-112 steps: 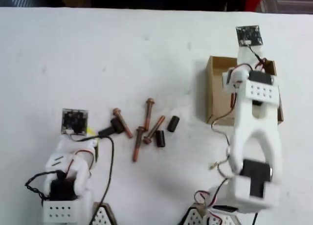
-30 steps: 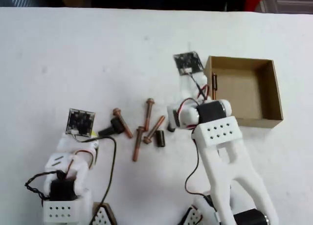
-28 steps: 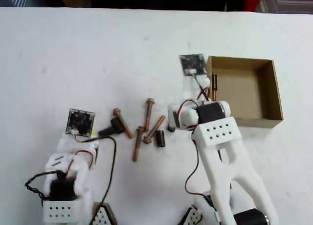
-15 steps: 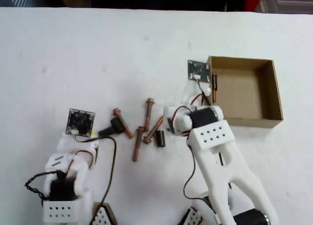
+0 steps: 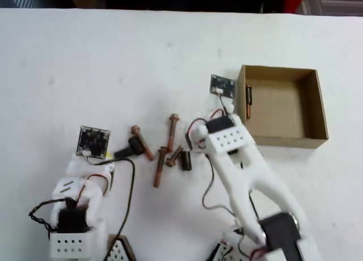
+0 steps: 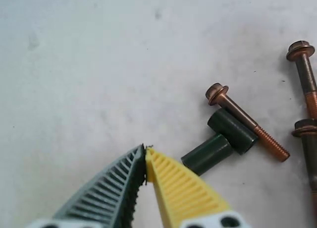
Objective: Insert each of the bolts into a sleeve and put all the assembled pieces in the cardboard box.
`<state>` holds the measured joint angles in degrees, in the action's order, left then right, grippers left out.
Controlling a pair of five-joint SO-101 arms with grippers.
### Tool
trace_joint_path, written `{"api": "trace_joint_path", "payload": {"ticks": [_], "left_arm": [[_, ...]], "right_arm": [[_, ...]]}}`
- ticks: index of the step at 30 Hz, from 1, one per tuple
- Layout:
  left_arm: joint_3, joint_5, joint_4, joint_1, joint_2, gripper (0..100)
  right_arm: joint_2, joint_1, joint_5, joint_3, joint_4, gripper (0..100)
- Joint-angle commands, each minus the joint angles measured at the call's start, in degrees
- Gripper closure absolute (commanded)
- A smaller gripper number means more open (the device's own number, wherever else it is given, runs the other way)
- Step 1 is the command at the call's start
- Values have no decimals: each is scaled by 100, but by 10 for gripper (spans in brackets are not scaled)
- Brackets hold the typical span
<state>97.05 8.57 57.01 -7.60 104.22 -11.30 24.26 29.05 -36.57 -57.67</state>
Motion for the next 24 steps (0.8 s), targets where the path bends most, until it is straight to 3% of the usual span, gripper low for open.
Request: {"api": "trace_joint_path", "payload": {"ticks": [1,8,24], "left_arm": [[-9,53,-114,-48,48,979],[-9,53,-114,-48,48,979],[-9,53,-105,-31,48,979]], "right_arm": [[382,-48,35,536,31,882],[1182,-180,536,1037,31,882],[1587,-549,563,1134,75,883]]}}
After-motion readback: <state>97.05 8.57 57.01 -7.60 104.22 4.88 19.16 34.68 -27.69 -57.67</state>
